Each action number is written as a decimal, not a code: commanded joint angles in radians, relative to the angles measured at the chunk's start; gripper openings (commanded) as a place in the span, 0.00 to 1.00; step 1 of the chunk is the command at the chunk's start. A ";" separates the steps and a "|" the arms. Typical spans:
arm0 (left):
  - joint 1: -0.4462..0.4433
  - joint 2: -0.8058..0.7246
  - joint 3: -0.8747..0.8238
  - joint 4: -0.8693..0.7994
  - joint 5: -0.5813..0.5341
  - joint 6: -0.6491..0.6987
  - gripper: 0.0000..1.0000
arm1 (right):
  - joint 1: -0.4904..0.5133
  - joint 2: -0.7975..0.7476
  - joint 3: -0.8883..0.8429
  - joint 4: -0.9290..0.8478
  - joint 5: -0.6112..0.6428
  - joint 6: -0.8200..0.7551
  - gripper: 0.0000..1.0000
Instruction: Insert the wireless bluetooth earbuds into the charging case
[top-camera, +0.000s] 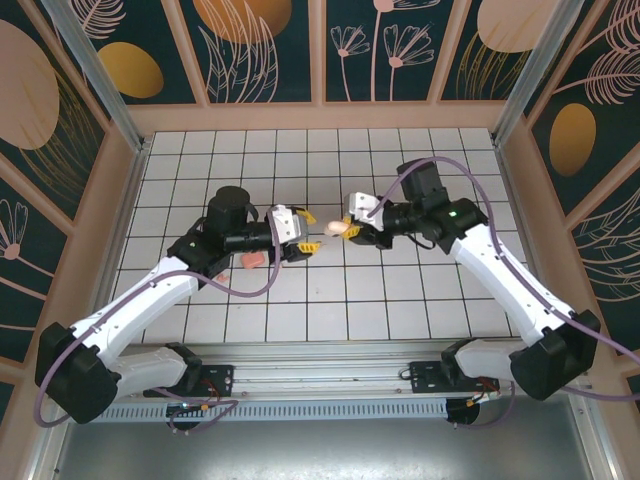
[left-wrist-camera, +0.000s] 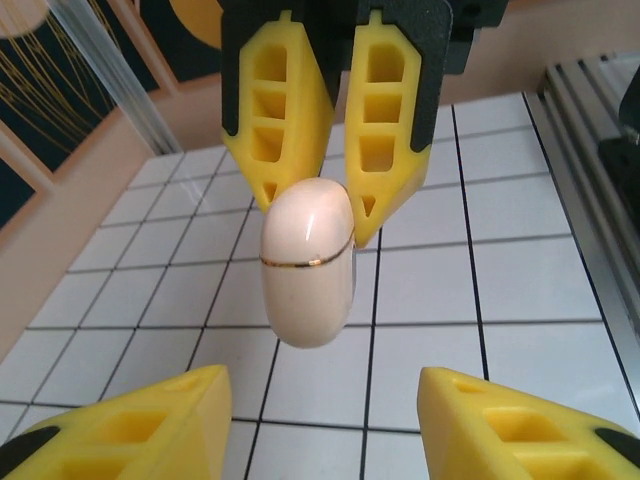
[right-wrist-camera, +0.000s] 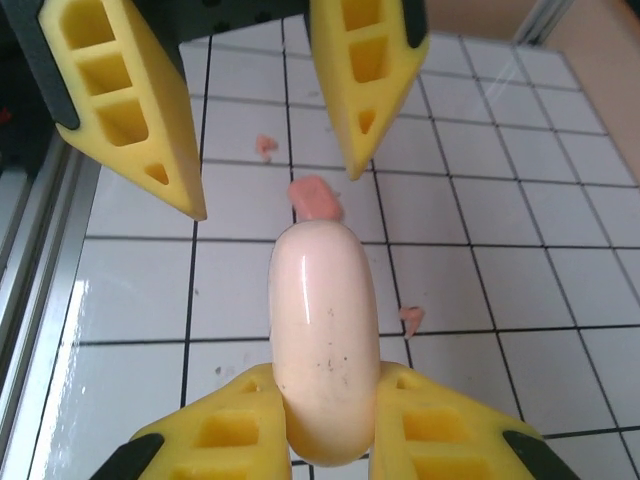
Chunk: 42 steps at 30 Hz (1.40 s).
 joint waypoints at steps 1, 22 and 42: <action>-0.003 -0.003 -0.015 -0.045 -0.014 0.062 0.52 | 0.045 0.026 0.026 -0.033 0.094 -0.047 0.15; -0.002 0.050 -0.007 -0.019 0.087 0.019 0.49 | 0.105 0.033 0.020 0.042 -0.027 -0.051 0.16; -0.003 0.061 0.012 0.001 0.147 -0.014 0.29 | 0.117 0.035 -0.007 0.080 -0.029 -0.040 0.16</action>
